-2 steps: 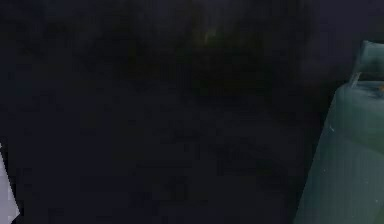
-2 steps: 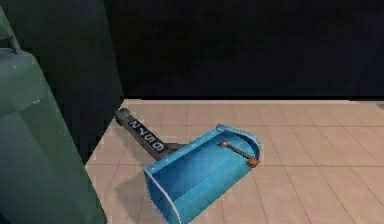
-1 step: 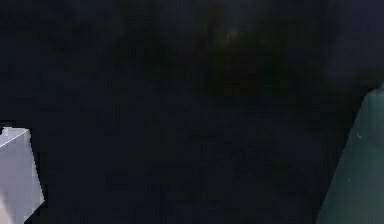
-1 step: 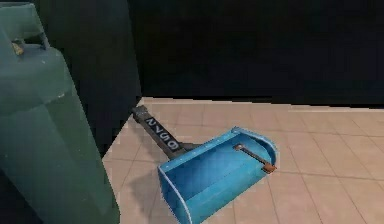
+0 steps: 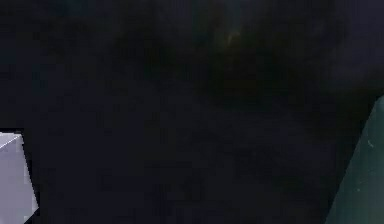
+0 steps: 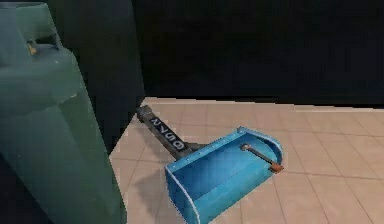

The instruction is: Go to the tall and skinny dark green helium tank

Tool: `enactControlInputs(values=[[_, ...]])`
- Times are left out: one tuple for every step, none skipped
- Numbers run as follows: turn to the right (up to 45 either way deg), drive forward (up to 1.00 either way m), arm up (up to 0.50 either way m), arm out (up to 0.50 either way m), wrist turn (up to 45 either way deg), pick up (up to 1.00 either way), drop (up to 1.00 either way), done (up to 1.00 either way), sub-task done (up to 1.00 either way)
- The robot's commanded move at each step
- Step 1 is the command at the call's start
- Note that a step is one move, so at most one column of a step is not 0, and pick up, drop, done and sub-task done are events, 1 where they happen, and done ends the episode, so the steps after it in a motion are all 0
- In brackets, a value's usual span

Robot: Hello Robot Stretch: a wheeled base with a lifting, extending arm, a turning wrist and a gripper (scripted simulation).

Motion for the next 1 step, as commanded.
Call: enactControlInputs(values=[[45.0, 0.0, 0.0, 0.0, 0.0, 0.0, 0.0, 0.0, 0.0]])
